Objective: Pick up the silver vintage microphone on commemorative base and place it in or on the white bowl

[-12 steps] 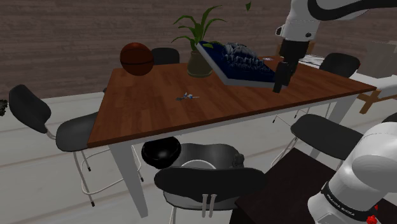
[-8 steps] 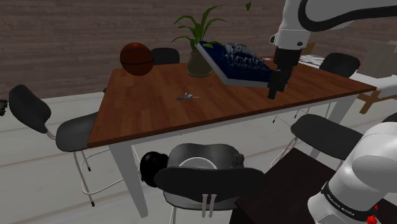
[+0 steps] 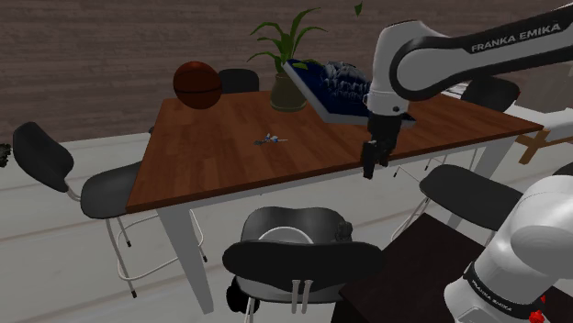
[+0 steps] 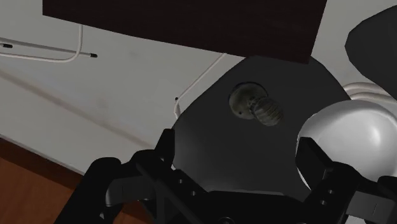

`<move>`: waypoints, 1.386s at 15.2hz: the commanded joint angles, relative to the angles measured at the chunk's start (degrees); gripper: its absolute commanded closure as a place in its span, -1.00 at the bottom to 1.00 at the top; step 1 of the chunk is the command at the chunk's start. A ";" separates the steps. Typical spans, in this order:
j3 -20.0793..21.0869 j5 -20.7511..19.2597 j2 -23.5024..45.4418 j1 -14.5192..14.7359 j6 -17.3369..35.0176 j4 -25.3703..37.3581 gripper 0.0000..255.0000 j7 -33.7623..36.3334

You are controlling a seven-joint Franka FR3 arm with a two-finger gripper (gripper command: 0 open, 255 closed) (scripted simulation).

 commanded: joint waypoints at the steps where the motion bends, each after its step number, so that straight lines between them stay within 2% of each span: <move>1: 1.34 1.06 3.35 0.49 2.99 -0.62 -1.00 1.46; 11: 7.46 5.38 22.57 3.05 18.89 -2.21 -1.00 8.04; 19: 8.52 6.04 27.67 3.61 26.68 -5.05 -1.00 8.31; 21: 8.52 6.04 27.66 3.62 26.67 -5.06 -1.00 8.30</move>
